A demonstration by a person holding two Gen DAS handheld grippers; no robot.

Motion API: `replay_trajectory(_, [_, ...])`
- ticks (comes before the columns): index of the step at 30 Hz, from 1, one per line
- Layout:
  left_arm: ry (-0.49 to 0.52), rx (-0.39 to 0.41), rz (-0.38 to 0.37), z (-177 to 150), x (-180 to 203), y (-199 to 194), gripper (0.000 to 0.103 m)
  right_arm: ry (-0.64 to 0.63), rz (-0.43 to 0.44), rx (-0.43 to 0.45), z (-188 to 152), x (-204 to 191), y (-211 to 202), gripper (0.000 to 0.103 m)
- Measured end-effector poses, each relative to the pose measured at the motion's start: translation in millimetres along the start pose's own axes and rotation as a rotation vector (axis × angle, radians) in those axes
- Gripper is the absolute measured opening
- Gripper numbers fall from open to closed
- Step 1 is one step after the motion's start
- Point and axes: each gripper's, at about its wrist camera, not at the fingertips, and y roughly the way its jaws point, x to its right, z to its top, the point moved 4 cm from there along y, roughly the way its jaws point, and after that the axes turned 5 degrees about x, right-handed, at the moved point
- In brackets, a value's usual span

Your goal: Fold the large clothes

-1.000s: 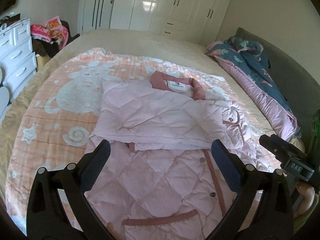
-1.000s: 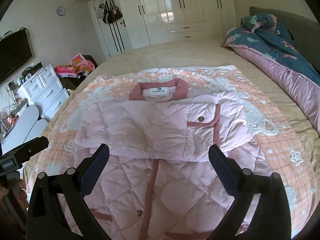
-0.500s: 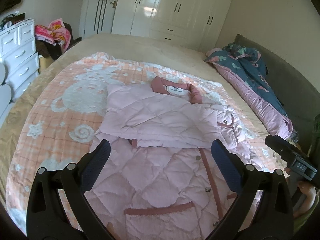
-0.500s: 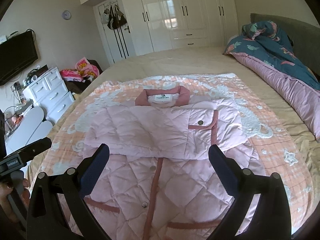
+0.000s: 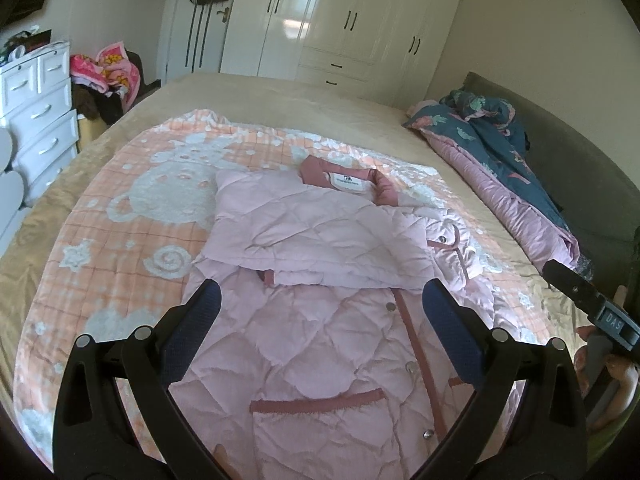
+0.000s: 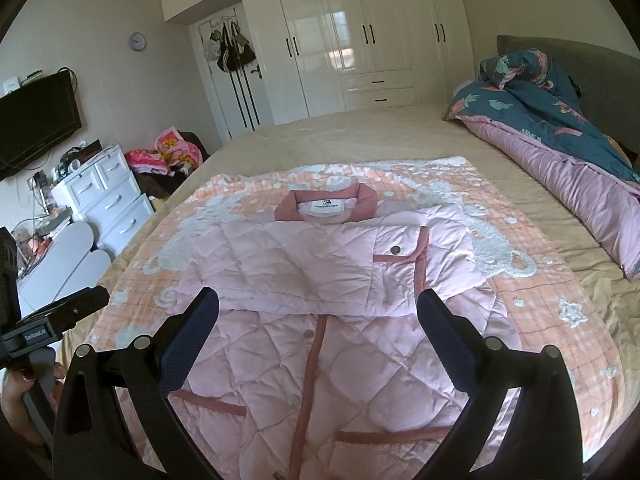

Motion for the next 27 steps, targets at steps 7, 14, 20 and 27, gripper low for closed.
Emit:
replay_trajectory(7, [0.009, 0.001, 0.003, -6.4, 3.0, -8.5, 0.095, 0.012, 0.004, 0.018, -4.0, 6.2, -11.8, 0.099])
replay_trajectory(14, [0.025, -0.001, 0.003, -13.2, 7.0, -15.7, 0.095, 0.015, 0.016, 0.030, -7.6, 9.8, -25.5, 0.099])
replay_trajectory(20, [0.020, 0.003, -0.001, -19.4, 13.3, -23.3, 0.095, 0.003, 0.024, 0.028, -11.7, 10.4, -35.5, 0.099])
replay_trajectory(27, [0.037, 0.012, -0.002, -27.0, 22.6, -31.4, 0.095, -0.007, 0.034, 0.032, -16.4, 10.3, -46.8, 0.099])
